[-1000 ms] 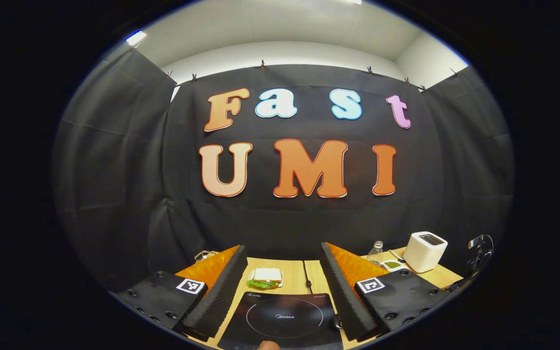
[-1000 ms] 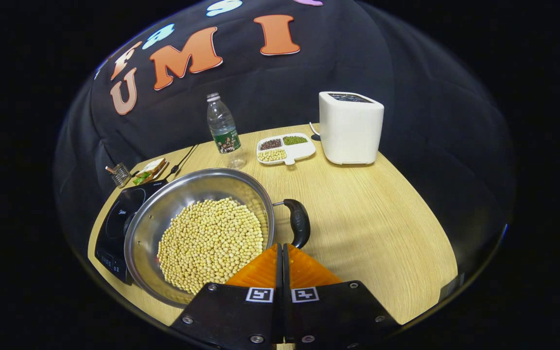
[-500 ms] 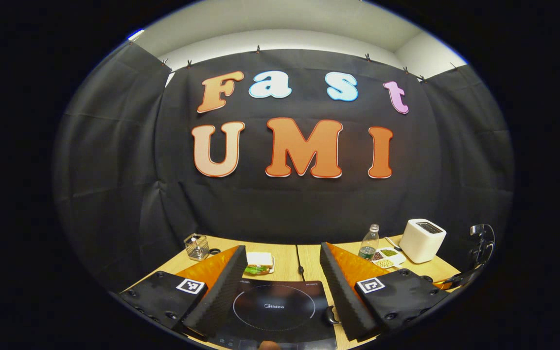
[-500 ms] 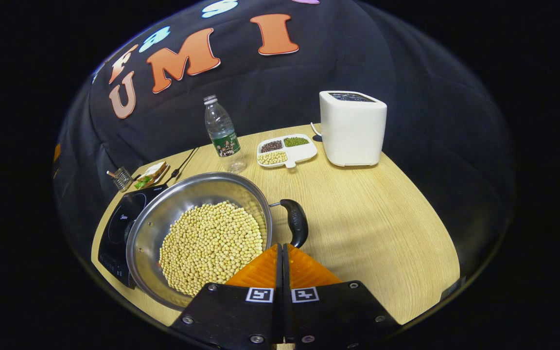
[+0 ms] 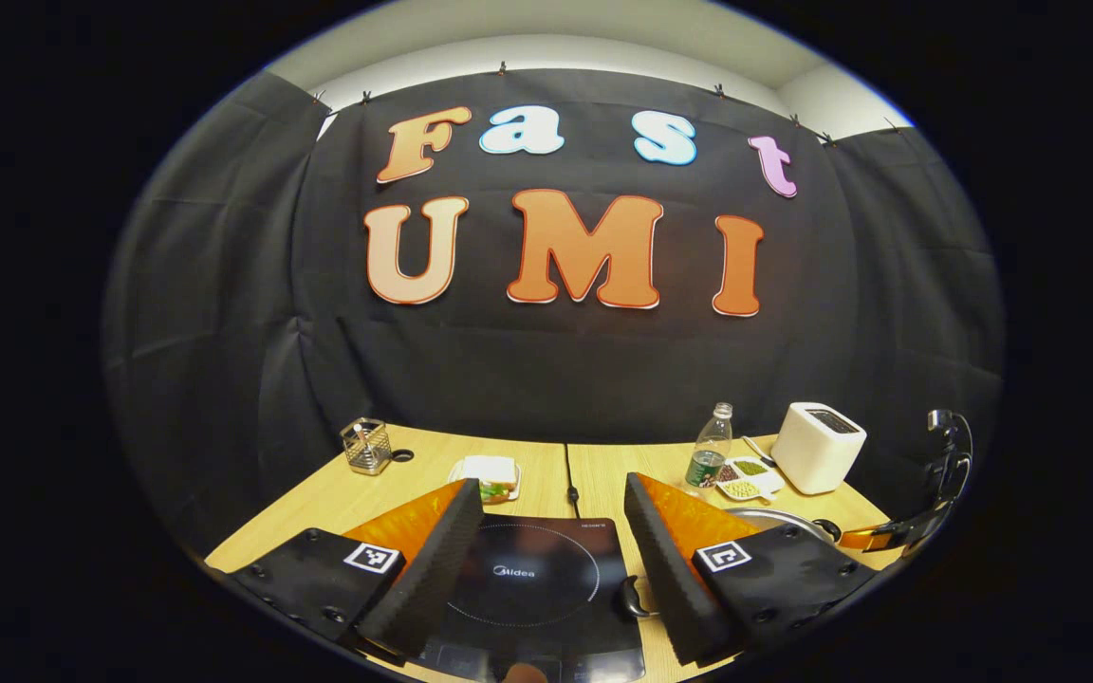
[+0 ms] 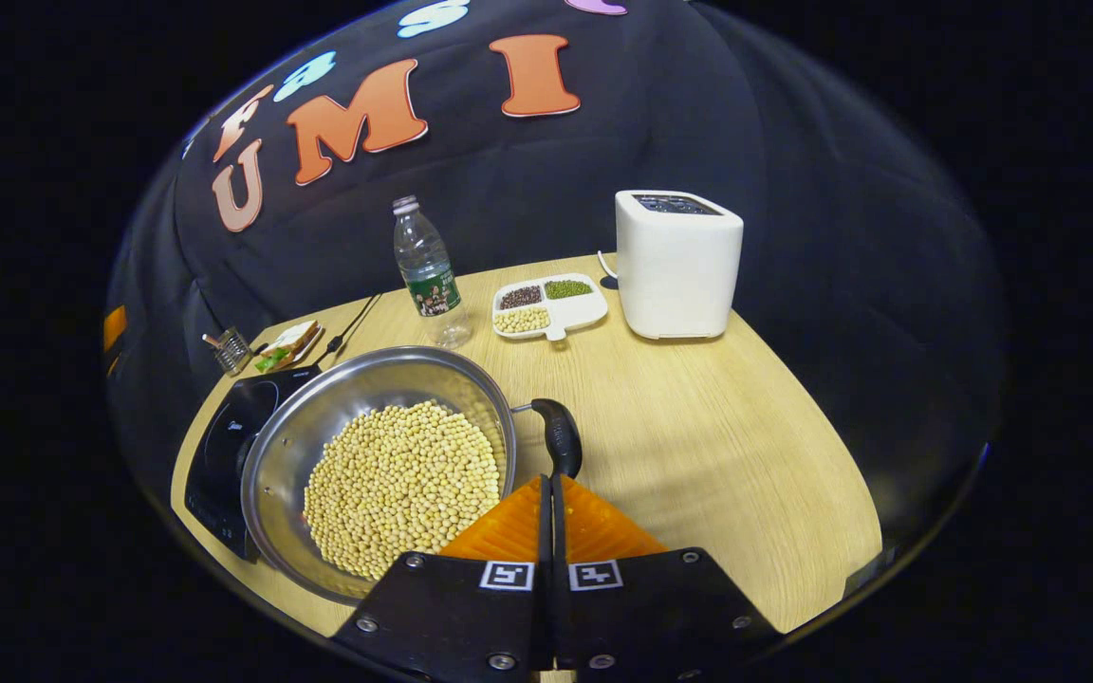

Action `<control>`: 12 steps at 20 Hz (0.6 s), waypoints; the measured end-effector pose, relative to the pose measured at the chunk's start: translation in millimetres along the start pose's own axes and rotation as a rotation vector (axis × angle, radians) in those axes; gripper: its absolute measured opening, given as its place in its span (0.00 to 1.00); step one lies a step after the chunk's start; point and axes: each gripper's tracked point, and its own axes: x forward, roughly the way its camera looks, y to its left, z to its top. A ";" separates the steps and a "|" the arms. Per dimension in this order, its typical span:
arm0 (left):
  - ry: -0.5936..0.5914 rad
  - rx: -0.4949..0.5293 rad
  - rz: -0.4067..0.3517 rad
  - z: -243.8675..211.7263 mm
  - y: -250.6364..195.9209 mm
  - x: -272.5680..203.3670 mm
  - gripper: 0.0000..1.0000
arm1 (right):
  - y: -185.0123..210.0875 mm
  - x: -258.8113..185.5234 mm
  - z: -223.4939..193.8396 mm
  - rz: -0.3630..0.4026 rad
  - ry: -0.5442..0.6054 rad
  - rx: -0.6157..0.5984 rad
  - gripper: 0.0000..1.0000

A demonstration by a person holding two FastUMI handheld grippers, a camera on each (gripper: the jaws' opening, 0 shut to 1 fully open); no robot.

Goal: First push the handle of the pot to place it horizontally, then grasp the pot with both hands and set it on the induction cooktop.

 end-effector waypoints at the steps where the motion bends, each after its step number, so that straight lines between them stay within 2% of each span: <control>1: 0.011 -0.006 -0.006 -5.0 -2.8 0.8 0.98 | 0.7 -2.1 1.6 0.008 -0.007 0.007 0.00; 12: 0.147 -0.052 -0.074 -69.7 -34.7 8.7 0.99 | 7.2 -9.7 15.6 0.049 -0.075 0.045 0.01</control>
